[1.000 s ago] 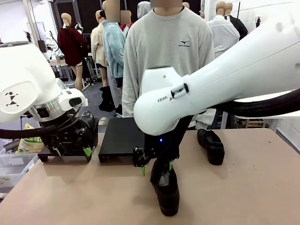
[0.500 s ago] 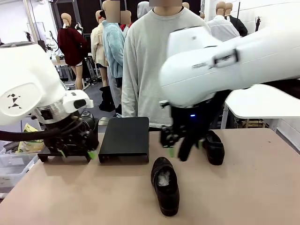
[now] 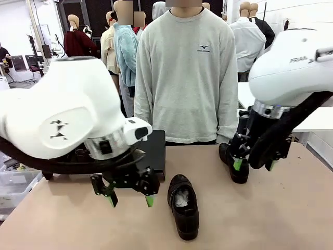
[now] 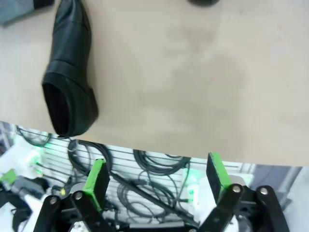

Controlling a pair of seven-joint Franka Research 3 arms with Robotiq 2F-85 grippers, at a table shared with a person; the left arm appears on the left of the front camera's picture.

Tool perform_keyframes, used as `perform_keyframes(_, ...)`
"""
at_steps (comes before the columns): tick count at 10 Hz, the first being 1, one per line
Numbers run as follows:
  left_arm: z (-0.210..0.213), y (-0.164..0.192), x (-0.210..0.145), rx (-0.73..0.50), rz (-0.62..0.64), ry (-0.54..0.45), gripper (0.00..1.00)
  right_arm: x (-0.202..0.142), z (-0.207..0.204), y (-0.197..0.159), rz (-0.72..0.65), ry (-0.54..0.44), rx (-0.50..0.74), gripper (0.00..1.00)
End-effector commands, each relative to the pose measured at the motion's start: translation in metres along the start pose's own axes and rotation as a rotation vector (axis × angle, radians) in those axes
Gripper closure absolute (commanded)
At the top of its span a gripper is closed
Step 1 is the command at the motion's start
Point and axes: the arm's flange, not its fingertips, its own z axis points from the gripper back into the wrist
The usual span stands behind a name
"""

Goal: Organize the shoes by placing them on the stand.
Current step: Place the Shoe from the middle of the table onto the Shoes Stand.

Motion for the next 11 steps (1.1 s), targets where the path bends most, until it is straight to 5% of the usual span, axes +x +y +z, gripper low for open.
perform_keyframes(1,-0.015,-0.029,0.019,0.036,0.103,0.071,0.00,0.003,0.000,0.016,0.037,0.015,-0.054,0.00)
perform_keyframes(2,-0.024,-0.043,0.022,0.033,0.128,0.054,0.00,0.003,0.000,0.016,0.037,0.015,-0.054,0.00)
perform_keyframes(3,-0.013,-0.010,0.007,0.014,0.053,0.036,0.00,0.003,0.000,0.016,0.037,0.015,-0.054,0.00)
perform_keyframes(5,-0.013,-0.010,0.007,0.014,0.053,0.036,0.00,0.003,0.000,0.016,0.037,0.015,-0.054,0.00)
perform_keyframes(7,-0.024,-0.030,0.026,-0.002,0.141,0.062,0.00,0.003,0.000,0.016,0.037,0.015,-0.054,0.00)
perform_keyframes(11,-0.045,-0.053,0.081,-0.062,0.262,-0.053,0.00,0.003,0.000,0.016,0.037,0.015,-0.054,0.00)
